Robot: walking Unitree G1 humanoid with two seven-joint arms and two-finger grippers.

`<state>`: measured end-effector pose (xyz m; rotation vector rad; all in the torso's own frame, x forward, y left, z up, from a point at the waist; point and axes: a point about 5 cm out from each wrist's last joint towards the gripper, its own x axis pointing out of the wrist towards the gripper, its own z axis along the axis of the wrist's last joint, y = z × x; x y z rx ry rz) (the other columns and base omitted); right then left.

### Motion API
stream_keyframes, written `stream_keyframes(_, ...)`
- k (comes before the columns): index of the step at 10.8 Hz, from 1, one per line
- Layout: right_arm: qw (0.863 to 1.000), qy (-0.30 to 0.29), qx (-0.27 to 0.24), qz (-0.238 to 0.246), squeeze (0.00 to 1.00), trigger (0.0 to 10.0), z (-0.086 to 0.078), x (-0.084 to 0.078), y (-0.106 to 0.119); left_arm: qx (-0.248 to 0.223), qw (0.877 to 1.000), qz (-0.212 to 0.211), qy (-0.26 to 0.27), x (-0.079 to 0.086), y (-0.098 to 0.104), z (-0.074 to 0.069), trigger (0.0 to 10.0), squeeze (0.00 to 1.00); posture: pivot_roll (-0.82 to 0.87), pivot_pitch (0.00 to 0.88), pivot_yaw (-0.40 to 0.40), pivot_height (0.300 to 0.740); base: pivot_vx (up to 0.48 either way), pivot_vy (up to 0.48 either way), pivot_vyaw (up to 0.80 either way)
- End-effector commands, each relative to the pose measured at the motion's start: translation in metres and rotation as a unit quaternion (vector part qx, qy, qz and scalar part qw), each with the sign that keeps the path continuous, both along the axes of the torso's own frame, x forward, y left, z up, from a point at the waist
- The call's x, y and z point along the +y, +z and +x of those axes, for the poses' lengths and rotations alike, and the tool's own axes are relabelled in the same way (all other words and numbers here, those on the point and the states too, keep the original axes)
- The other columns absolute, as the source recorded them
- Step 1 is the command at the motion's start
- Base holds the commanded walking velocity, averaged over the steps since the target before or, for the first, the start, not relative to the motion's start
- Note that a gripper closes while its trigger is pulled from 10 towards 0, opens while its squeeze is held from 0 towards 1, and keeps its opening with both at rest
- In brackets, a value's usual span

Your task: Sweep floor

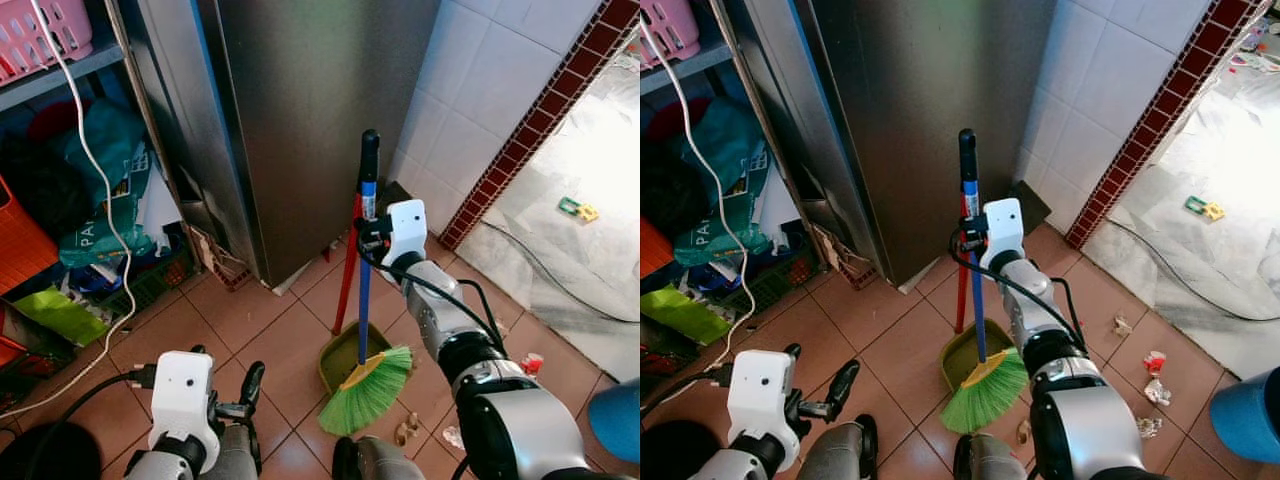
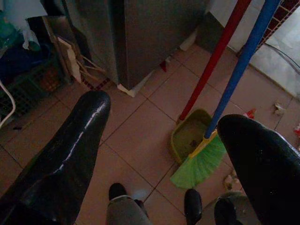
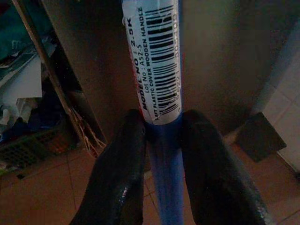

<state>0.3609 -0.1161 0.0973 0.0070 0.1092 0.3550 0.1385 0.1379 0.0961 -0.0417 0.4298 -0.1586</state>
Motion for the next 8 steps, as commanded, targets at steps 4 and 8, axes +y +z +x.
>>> stream_keyframes(4, 1.000, -0.022, -0.011, 0.010, 0.00, 0.0, -0.009, -0.034, -0.001, -0.013, 1.000, -0.002, -0.006, -0.001, 0.002, 0.008, 10.0, 0.00, 0.14, 0.174, -0.050, 0.740, 0.000, 0.000, 0.00)
stream_keyframes(8, 0.998, -0.050, -0.029, 0.015, 0.00, 0.0, -0.036, -0.058, 0.007, -0.025, 0.999, -0.006, -0.037, -0.006, -0.001, 0.029, 10.0, 0.00, 0.06, 0.131, -0.006, 0.740, 0.000, 0.000, 0.00)
